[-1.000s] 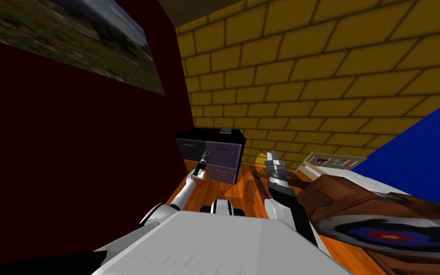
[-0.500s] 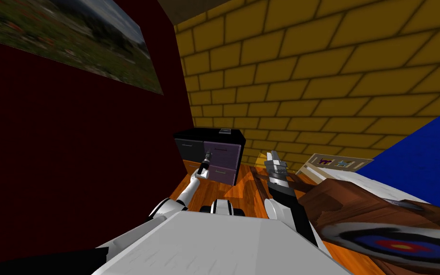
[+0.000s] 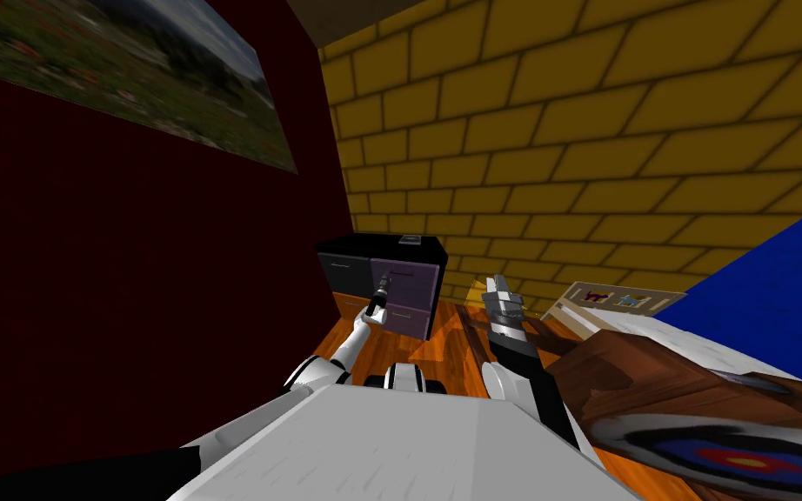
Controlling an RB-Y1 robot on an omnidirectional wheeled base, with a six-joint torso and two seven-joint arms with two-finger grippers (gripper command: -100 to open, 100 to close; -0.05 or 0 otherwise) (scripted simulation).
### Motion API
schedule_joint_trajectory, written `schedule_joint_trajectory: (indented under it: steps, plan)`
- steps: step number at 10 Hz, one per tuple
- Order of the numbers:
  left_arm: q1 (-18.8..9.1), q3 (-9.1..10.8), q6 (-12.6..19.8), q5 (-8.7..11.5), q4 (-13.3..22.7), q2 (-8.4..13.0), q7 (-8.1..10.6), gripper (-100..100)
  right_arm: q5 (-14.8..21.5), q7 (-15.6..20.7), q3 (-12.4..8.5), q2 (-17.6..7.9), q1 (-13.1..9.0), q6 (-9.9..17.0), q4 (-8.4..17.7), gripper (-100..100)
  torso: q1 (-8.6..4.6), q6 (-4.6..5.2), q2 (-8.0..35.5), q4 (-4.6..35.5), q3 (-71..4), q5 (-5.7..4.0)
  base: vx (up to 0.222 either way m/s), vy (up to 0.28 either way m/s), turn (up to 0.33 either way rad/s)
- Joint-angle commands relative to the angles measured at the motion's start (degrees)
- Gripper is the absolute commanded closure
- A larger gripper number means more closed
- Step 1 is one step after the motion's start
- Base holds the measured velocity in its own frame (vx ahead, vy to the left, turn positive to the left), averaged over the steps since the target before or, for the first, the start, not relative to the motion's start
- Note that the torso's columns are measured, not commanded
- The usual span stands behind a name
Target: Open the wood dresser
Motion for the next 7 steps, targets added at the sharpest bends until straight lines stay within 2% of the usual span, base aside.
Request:
schedule_joint_trajectory:
  steps: [1,2,6,7]
  plan:
    - [-0.1,0.02,0.2,0.0,-0.1,0.0,0.01,100,0.0,0.0,0.0,0.0,0.0,0.0,0.0,0,0.00,0.01,0.1,0.0,0.0,0.01,0.006,-0.002,0.000]
    - [-0.2,-0.13,0.5,0.0,-0.3,0.0,0.02,100,0.0,0.0,0.0,0.0,0.0,0.0,0.0,0,0.00,0.01,0.2,0.0,0.1,0.00,-0.105,0.014,0.038]
    - [-0.6,-0.48,1.2,0.1,-0.9,-0.1,0.05,100,0.0,0.0,0.0,0.0,0.0,0.0,0.0,0,0.02,0.01,0.2,0.0,0.1,0.01,-0.197,0.029,0.024]
    - [-0.4,-0.42,1.2,0.0,-1.0,-0.1,0.00,100,0.0,0.0,0.0,0.0,0.0,0.0,0.0,0,0.02,0.01,0.2,0.0,0.1,0.01,-0.112,0.021,0.001]
